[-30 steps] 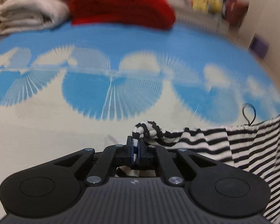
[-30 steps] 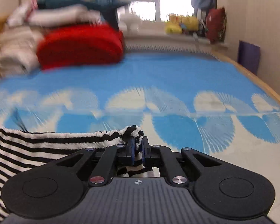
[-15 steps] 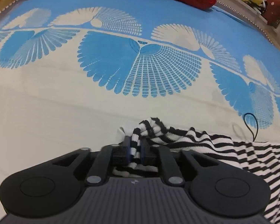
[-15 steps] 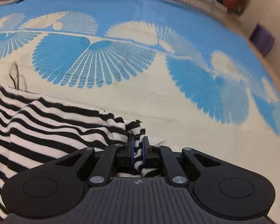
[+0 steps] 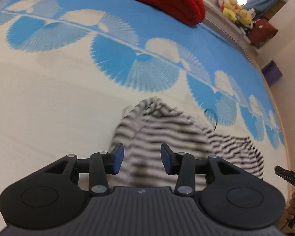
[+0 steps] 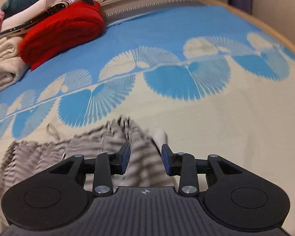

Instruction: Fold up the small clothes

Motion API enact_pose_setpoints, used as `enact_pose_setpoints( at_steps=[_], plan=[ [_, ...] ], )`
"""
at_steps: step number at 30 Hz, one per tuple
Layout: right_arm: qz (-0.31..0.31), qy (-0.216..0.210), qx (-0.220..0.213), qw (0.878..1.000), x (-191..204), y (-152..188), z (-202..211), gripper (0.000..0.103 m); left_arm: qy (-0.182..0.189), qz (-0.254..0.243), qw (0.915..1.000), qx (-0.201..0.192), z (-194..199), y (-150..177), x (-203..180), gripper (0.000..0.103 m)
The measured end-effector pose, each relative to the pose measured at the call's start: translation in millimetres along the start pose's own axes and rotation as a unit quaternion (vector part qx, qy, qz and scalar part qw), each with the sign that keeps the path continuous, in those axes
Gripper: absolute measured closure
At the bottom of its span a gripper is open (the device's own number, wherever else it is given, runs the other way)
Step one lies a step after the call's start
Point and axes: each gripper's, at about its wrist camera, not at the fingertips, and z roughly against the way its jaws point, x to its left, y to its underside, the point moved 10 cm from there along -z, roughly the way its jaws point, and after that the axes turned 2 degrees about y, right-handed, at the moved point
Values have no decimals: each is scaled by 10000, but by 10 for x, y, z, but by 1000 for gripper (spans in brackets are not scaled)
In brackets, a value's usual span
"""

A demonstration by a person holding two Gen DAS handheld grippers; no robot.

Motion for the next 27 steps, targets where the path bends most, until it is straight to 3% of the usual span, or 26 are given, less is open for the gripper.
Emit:
enact_pose_setpoints(
  at_steps=[3, 6, 9, 12, 15, 20, 22, 23, 24, 27],
  plan=[
    [-213, -38, 192, 9996, -191, 331, 136, 61, -33, 69, 9998, -173, 301, 168, 117, 59],
    [-679, -152, 742, 9948, -331, 635, 79, 60, 176, 307, 9994, -19, 306, 481, 246, 59],
    [-540, -260, 850, 9946, -322, 735, 89, 61, 29, 691, 9945, 788, 51, 846, 399, 62],
    [-408, -125, 1085, 9932, -342, 862, 34, 61, -262, 408, 9938, 999, -36, 903, 432, 62],
    [-293, -87, 1233, 9919, -349, 935, -9, 61, -169, 655, 9911, 1151, -69, 955, 485, 62],
    [-111, -176, 1465, 9890, -291, 1041, -72, 61, -240, 650, 9880, 1379, -142, 1038, 521, 62],
    [-60, -312, 1434, 9892, -241, 1045, -46, 78, -251, 531, 9874, 1468, -159, 1078, 496, 62],
    [-59, -353, 1341, 9903, -237, 1012, -19, 84, -236, 471, 9879, 1460, -175, 1067, 487, 74],
    [-132, -427, 1234, 9913, -243, 961, 18, 90, -211, 398, 9889, 1418, -166, 1056, 462, 97],
    [-651, -815, 722, 9919, -313, 765, 203, 95, -9, 197, 9954, 939, -7, 925, 385, 102]
  ],
)
